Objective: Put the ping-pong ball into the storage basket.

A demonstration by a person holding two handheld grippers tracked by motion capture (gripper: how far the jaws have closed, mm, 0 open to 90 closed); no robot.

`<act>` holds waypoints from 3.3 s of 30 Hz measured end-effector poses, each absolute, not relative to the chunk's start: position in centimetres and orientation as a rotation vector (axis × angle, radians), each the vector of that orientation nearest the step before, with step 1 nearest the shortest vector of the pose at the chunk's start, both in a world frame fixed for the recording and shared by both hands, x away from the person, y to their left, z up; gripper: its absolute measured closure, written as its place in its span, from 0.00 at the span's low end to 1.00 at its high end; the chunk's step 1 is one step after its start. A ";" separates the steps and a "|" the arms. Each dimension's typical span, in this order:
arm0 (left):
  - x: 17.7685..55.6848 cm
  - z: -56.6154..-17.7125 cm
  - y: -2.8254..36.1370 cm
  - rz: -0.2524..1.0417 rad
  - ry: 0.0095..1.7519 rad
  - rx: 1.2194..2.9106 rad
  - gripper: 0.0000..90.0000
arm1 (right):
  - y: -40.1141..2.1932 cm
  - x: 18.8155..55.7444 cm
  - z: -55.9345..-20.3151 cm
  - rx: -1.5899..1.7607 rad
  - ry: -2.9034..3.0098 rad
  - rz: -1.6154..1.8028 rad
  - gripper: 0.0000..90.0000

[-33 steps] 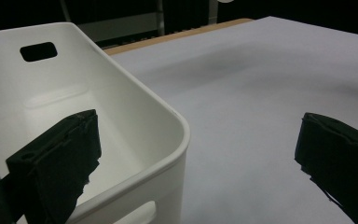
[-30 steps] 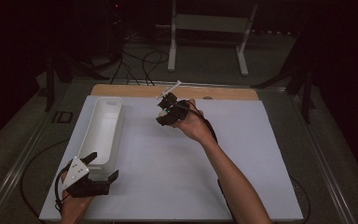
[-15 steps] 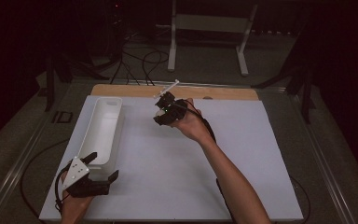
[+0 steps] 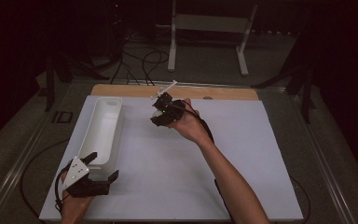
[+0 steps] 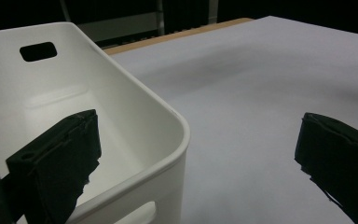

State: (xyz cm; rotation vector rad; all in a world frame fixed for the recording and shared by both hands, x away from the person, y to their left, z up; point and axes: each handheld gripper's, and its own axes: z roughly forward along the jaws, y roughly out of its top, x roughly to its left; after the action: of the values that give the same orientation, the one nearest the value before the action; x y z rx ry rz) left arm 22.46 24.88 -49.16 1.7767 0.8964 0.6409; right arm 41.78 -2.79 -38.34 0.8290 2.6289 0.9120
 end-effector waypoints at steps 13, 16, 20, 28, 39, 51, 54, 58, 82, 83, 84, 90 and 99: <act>22.5 -49.2 24.9 0.640 0.895 1.777 0.01 | -2.2 41.3 -38.2 0.796 2.634 0.928 0.56; 22.5 -49.2 24.9 0.641 0.895 1.777 0.01 | -2.1 41.2 -38.1 0.799 2.633 0.931 0.56; 22.5 -49.2 24.9 0.641 0.896 1.777 0.01 | -2.0 41.0 -37.9 0.794 2.632 0.937 0.56; 22.5 -49.2 24.9 0.639 0.897 1.775 0.01 | -1.5 40.7 -37.5 0.764 2.637 0.941 0.56; 22.5 -49.2 24.9 0.637 0.897 1.775 0.01 | -1.1 40.5 -37.1 0.750 2.640 0.960 0.56; 22.5 -49.2 24.9 0.639 0.897 1.775 0.01 | -0.5 40.4 -37.0 0.731 2.647 0.958 0.56; 22.5 -49.2 24.9 0.640 0.898 1.775 0.01 | -0.4 40.4 -37.0 0.734 2.648 0.962 0.56; 22.5 -49.2 24.9 0.639 0.899 1.775 0.01 | -0.3 40.3 -36.9 0.728 2.650 0.966 0.56; 22.5 -49.2 24.9 0.639 0.896 1.778 0.01 | 0.9 39.7 -36.6 0.674 2.660 0.971 0.56; 22.5 -49.2 24.9 0.638 0.897 1.777 0.01 | 0.9 39.6 -36.5 0.676 2.660 0.972 0.56; 22.5 -49.2 24.9 0.638 0.897 1.777 0.01 | 0.9 39.6 -36.5 0.676 2.660 0.972 0.56; 22.5 -49.2 24.9 0.637 0.897 1.777 0.01 | 1.3 39.4 -36.3 0.663 2.664 0.977 0.56; 22.5 -49.2 24.9 0.637 0.896 1.777 0.01 | 1.6 39.3 -36.0 0.649 2.663 0.988 0.56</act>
State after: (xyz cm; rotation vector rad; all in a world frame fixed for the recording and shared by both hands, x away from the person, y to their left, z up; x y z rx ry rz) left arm 22.46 24.91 -49.16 1.7770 0.8958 0.6373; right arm 39.25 1.61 -36.04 0.6492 2.6630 0.9878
